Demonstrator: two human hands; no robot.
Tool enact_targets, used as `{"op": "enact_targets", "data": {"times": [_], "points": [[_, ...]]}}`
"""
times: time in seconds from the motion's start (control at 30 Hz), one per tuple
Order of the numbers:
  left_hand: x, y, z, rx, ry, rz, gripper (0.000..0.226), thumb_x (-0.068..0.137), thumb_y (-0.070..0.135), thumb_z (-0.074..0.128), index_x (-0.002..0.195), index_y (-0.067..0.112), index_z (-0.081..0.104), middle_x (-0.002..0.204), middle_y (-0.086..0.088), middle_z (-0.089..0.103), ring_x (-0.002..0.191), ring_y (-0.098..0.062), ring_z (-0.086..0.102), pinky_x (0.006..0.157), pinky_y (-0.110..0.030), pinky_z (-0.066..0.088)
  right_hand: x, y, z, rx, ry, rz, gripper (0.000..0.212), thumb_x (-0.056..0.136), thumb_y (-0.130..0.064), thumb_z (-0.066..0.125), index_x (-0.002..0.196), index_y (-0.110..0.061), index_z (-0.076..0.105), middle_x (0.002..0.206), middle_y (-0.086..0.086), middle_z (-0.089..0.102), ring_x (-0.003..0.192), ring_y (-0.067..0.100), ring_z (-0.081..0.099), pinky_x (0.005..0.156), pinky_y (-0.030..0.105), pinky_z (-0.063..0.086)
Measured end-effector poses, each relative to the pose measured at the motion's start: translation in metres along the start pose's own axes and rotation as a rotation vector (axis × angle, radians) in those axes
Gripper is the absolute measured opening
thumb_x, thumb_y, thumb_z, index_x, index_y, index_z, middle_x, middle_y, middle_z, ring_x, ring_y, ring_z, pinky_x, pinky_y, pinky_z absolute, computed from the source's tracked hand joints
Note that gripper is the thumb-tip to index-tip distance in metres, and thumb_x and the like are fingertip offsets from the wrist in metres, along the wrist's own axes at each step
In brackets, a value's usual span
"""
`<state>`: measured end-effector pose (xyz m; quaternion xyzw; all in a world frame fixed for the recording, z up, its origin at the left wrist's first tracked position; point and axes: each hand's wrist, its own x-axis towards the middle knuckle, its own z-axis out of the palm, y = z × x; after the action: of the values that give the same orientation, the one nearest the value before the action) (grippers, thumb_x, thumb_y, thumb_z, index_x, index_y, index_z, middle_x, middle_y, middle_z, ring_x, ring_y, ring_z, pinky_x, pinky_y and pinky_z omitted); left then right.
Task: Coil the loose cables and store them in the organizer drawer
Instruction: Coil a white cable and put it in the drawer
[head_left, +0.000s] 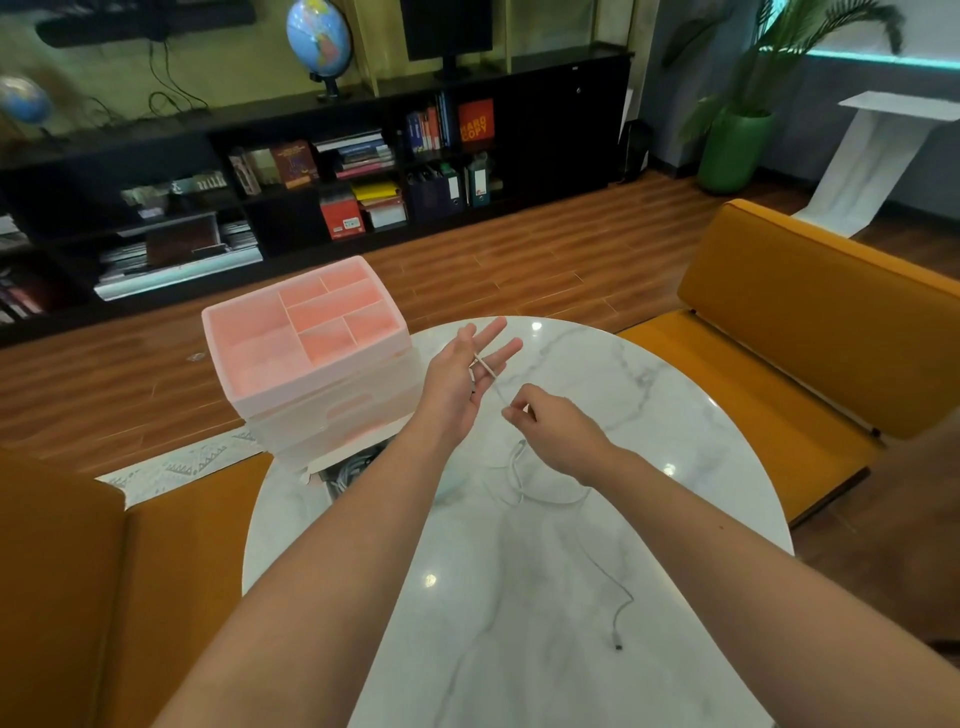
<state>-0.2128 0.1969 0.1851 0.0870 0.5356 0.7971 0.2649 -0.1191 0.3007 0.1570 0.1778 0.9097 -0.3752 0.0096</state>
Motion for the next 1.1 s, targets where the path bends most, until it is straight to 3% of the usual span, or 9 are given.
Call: {"op": "enact_targets", "data": {"times": [0.17,0.3,0.43,0.57,0.63,0.73,0.83,0.97,1.1], "points": [[0.005,-0.004,-0.010,0.545,0.024,0.046,0.052,0.105,0.045,0.025,0.145,0.015,0.040,0.116,0.015,0.069,0.095,-0.006,0.070,0.109,-0.038,0.035,-0.005,-0.002,-0.014,0.114,-0.042,-0.041,0.040,0.094,-0.050,0.052,0.081,-0.016,0.067,0.068,0.000,0.054,0.058,0.015,0.045,0.054,0.031,0.036],[-0.001,-0.005,-0.013,0.916,-0.044,0.058,0.044,0.107,0.037,0.026,0.143,0.021,0.043,0.102,0.005,0.073,0.084,-0.007,0.070,0.080,-0.016,0.041,-0.008,-0.007,-0.025,0.196,-0.040,-0.062,0.033,0.098,-0.039,0.049,0.082,-0.015,0.064,0.073,-0.001,0.056,0.065,0.016,0.047,0.059,0.030,0.037],[-0.007,-0.002,-0.016,1.107,-0.118,0.000,0.040,0.106,0.038,0.029,0.122,0.024,0.063,0.075,0.002,0.068,0.063,-0.011,0.060,0.064,-0.023,0.042,-0.004,-0.006,-0.035,0.277,0.001,-0.077,0.023,0.098,-0.026,0.047,0.091,-0.017,0.066,0.094,0.000,0.063,0.084,0.016,0.055,0.073,0.029,0.043],[-0.009,0.002,-0.017,0.994,-0.194,-0.081,0.047,0.104,0.035,0.034,0.088,0.017,0.074,0.054,0.002,0.048,0.064,-0.017,0.049,0.080,-0.034,0.051,0.005,0.002,-0.040,0.199,0.056,-0.108,0.020,0.100,-0.026,0.046,0.095,-0.018,0.063,0.095,-0.003,0.060,0.084,0.009,0.054,0.069,0.022,0.041],[-0.011,0.006,-0.015,0.888,-0.271,-0.165,0.047,0.105,0.031,0.036,0.081,0.010,0.070,0.052,0.000,0.041,0.058,-0.017,0.045,0.091,-0.043,0.055,0.008,0.005,-0.040,0.194,0.091,-0.118,0.017,0.099,-0.030,0.050,0.094,-0.018,0.062,0.091,-0.005,0.057,0.080,0.007,0.052,0.068,0.021,0.039],[-0.017,0.013,-0.013,0.696,-0.362,-0.265,0.043,0.105,0.030,0.036,0.080,0.007,0.061,0.050,0.002,0.033,0.046,-0.012,0.032,0.089,-0.049,0.056,0.009,0.011,-0.039,0.209,0.153,-0.124,0.017,0.096,-0.033,0.056,0.093,-0.017,0.062,0.082,-0.006,0.054,0.072,0.007,0.049,0.065,0.020,0.037],[-0.022,0.015,-0.015,0.466,-0.377,-0.339,0.038,0.105,0.032,0.037,0.087,0.008,0.061,0.052,0.005,0.029,0.042,-0.009,0.024,0.084,-0.046,0.057,0.008,0.013,-0.037,0.209,0.193,-0.155,0.016,0.098,-0.032,0.054,0.097,-0.020,0.064,0.089,-0.007,0.059,0.078,0.006,0.052,0.067,0.018,0.037],[-0.025,0.008,-0.017,0.192,-0.351,-0.365,0.042,0.105,0.028,0.035,0.119,0.000,0.063,0.059,0.004,0.024,0.042,-0.007,0.020,0.067,-0.030,0.053,0.009,0.017,-0.030,0.184,0.181,-0.153,0.026,0.103,-0.027,0.043,0.108,-0.018,0.066,0.104,-0.001,0.062,0.093,0.011,0.055,0.078,0.021,0.042],[-0.029,0.001,-0.019,0.020,-0.378,-0.335,0.043,0.106,0.024,0.033,0.135,0.000,0.052,0.061,0.002,0.032,0.042,-0.007,0.024,0.087,-0.034,0.054,0.003,0.017,-0.021,0.232,0.155,-0.139,0.032,0.105,-0.025,0.035,0.122,-0.024,0.062,0.114,-0.010,0.062,0.092,0.004,0.055,0.081,0.023,0.042]]}}
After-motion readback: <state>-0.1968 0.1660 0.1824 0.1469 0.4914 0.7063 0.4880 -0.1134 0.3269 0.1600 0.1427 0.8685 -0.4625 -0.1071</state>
